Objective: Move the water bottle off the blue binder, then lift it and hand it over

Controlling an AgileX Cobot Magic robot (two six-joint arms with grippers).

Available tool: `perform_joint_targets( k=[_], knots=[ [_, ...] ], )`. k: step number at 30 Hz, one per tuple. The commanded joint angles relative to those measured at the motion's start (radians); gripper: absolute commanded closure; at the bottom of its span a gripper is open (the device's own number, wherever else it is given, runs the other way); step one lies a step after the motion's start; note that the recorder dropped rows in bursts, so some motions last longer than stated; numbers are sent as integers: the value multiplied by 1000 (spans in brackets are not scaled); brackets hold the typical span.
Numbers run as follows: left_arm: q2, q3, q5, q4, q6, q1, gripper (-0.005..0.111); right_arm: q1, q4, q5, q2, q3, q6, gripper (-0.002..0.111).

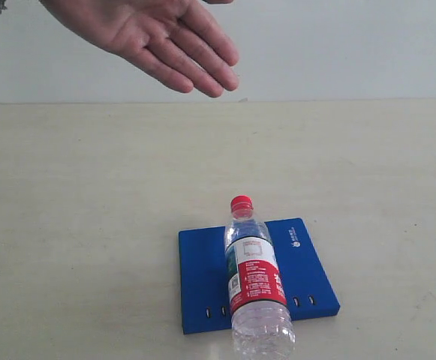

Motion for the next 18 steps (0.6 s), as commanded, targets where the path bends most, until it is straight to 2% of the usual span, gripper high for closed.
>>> perform_joint_targets(
  k=[1,4,7,10,18],
  knots=[
    [-3,4,-8,1,3,-4,102,-1,-20,148,36,-1,110,108],
    [-3,4,-8,1,3,-4,102,-1,-25,173,59,-1,90,108],
    [-3,4,-8,1,3,-4,102,-1,-16,168,74,-1,210,108],
    [-3,4,-8,1,3,-4,102,1,-18,90,78,-1,293,108],
    [-3,4,-8,1,3,-4,102,36,-62,-29,128,-7,293,108]
  ],
)
